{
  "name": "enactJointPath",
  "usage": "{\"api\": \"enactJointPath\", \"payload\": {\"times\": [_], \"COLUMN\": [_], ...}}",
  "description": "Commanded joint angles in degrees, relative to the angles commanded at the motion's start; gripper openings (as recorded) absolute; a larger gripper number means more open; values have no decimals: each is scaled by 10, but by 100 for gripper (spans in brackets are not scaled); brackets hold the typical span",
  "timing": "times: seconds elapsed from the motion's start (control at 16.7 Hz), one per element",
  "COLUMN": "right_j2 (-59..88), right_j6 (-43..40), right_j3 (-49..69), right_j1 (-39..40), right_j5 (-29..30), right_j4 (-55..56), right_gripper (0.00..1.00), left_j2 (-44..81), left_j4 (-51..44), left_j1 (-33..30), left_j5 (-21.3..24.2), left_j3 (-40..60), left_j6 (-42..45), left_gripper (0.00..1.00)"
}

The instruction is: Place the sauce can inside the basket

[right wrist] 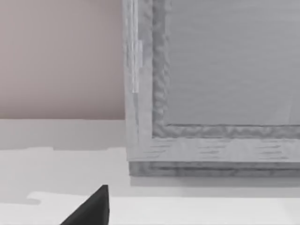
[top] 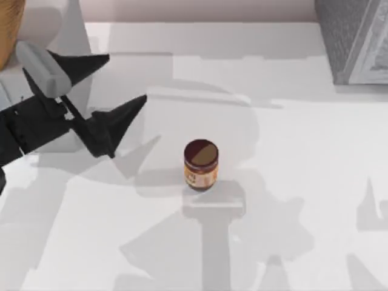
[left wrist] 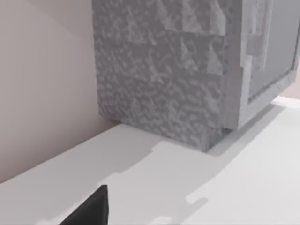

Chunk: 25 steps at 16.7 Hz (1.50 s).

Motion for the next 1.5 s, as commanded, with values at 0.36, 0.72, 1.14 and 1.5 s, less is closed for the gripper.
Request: {"api": "enactJointPath", "payload": {"times": [0.36,0.72,1.14,1.5], "right_j2": [0,0,0,0], "right_j6": [0,0,0,0], "right_j3": [0,0,0,0], "right_j1": [0,0,0,0], "right_j5": [0,0,0,0], "right_j4": [0,0,0,0], "right_gripper": [100,100,100,100], "left_j2": [310,488,504,511], "left_j4": [207,325,335,309], "left_j1": [-23,-36,-34,-95], "left_j5": [155,244,252,194], "left_j3": [95,149,153,192], "left_j6": [2,3,3,-2], "left_gripper": [100,100,100,100]}}
